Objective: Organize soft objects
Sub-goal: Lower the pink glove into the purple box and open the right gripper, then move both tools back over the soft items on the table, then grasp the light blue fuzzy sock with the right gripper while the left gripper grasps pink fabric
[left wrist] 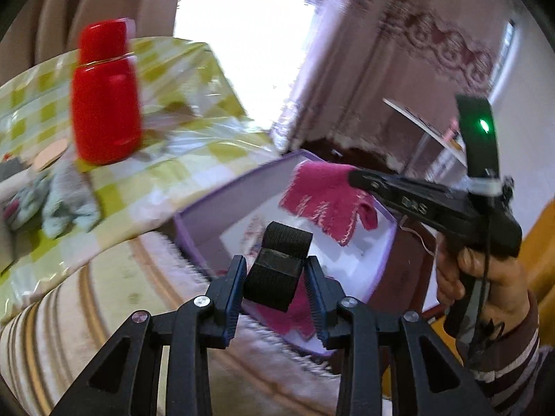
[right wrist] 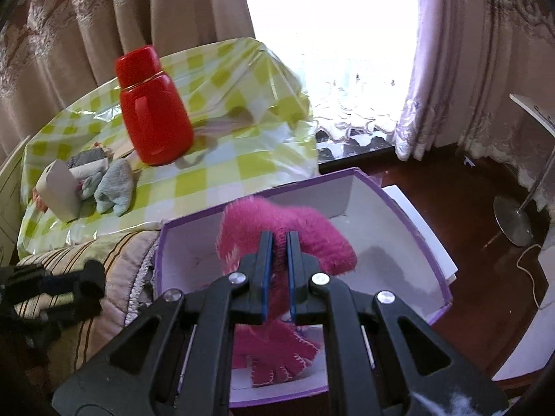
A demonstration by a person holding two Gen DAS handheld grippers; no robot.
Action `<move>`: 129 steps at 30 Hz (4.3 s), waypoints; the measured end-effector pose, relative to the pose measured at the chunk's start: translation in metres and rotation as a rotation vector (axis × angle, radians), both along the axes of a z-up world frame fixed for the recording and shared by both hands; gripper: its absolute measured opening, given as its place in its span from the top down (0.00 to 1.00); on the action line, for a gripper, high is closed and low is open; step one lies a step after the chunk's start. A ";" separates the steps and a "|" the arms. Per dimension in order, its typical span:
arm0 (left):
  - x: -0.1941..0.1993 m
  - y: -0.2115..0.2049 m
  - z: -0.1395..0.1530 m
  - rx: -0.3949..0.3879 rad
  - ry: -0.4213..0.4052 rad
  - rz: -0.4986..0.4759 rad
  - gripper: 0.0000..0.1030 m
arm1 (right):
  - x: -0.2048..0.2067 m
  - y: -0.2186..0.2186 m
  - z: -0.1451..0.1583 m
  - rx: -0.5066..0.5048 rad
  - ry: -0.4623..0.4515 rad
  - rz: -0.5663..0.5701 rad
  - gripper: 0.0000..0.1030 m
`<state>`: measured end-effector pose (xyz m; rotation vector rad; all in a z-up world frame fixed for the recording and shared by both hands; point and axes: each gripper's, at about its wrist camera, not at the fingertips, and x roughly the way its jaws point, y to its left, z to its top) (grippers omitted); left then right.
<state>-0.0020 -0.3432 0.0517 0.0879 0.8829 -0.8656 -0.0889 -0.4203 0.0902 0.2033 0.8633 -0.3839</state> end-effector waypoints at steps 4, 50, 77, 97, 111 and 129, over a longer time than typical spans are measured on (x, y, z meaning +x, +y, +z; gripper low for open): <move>-0.011 -0.017 -0.002 0.030 -0.008 -0.059 0.49 | -0.003 -0.009 -0.002 0.002 0.017 -0.036 0.82; 0.015 0.317 0.001 0.038 -0.116 0.884 0.29 | 0.099 0.187 -0.015 -0.276 -0.053 0.545 0.04; 0.103 0.394 -0.014 -0.054 0.042 1.029 0.29 | 0.260 0.227 -0.110 -0.057 0.251 0.551 0.04; 0.238 0.412 -0.042 -0.342 0.297 1.086 0.29 | 0.283 0.225 -0.131 -0.035 0.268 0.536 0.19; 0.284 0.409 -0.094 -0.458 0.471 1.102 0.67 | 0.284 0.220 -0.135 -0.004 0.258 0.511 0.54; 0.263 0.406 -0.047 -0.532 0.244 1.023 0.80 | 0.263 0.208 -0.109 -0.012 0.189 0.457 0.70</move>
